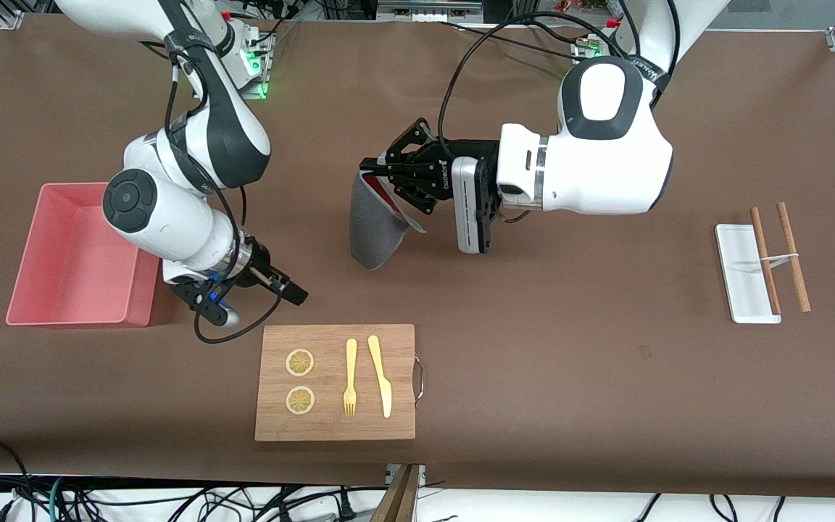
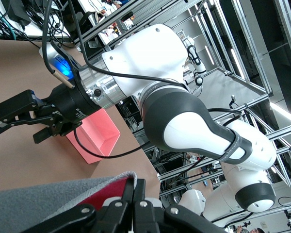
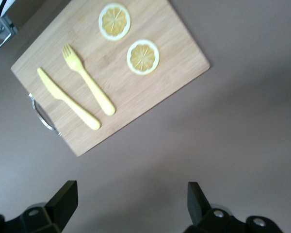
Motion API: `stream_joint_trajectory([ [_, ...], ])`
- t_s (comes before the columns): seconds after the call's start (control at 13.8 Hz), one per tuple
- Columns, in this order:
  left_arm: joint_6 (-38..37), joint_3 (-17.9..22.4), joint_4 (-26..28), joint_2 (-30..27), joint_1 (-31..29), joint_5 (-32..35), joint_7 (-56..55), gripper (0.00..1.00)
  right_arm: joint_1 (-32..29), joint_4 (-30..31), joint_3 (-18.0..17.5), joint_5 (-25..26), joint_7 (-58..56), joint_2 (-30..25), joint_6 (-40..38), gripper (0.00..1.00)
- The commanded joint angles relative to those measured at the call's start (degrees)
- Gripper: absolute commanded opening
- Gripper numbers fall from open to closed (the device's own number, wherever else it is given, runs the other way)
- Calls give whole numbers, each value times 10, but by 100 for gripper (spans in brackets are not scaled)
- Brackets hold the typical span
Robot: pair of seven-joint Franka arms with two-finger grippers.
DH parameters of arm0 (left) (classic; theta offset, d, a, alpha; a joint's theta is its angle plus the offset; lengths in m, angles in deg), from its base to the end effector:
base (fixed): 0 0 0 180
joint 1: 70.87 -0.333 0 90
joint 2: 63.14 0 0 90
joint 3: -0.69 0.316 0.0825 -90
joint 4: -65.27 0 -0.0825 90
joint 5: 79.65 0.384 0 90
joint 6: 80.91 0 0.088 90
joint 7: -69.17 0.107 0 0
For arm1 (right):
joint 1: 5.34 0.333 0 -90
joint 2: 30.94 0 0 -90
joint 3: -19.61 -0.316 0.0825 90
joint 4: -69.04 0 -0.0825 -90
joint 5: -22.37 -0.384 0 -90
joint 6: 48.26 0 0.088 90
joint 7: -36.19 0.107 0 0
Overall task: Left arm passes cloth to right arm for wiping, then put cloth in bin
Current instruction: 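Grasp the hanging cloth with the right gripper beside the left gripper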
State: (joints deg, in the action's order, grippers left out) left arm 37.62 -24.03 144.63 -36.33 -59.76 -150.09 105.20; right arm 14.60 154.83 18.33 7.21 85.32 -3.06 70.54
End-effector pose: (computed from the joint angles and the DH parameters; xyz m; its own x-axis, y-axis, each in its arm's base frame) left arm 0.5940 -0.4066 0.5306 0.8548 -0.2570 0.4508 -0.4928 -0.1299 0.8604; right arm 0.6518 0.2648 0.3983 0.8215 -0.5525 -0.1411 -0.5701 -0.7920 -0.2184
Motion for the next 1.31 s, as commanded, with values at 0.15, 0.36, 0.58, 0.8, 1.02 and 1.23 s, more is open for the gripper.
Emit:
stream_joint_trajectory([
  [0.15,5,5,-2,4,5,-17,15,0,4,-8,-14,-73,17,29,0,100],
  [0.36,5,5,-2,4,5,-18,15,0,14,-6,-21,-119,18,46,-2,100],
  [0.58,5,5,-1,4,5,-16,15,0,22,-3,-21,-124,24,53,-7,100],
  [0.8,4,5,0,4,4,-15,15,0,23,-3,-35,-133,26,56,-29,100],
  [1.02,4,5,0,4,4,-14,15,0,24,-3,-38,-136,27,56,-75,100],
  [1.23,4,5,0,3,3,-14,15,0,23,-3,-38,-137,25,57,-106,62],
])
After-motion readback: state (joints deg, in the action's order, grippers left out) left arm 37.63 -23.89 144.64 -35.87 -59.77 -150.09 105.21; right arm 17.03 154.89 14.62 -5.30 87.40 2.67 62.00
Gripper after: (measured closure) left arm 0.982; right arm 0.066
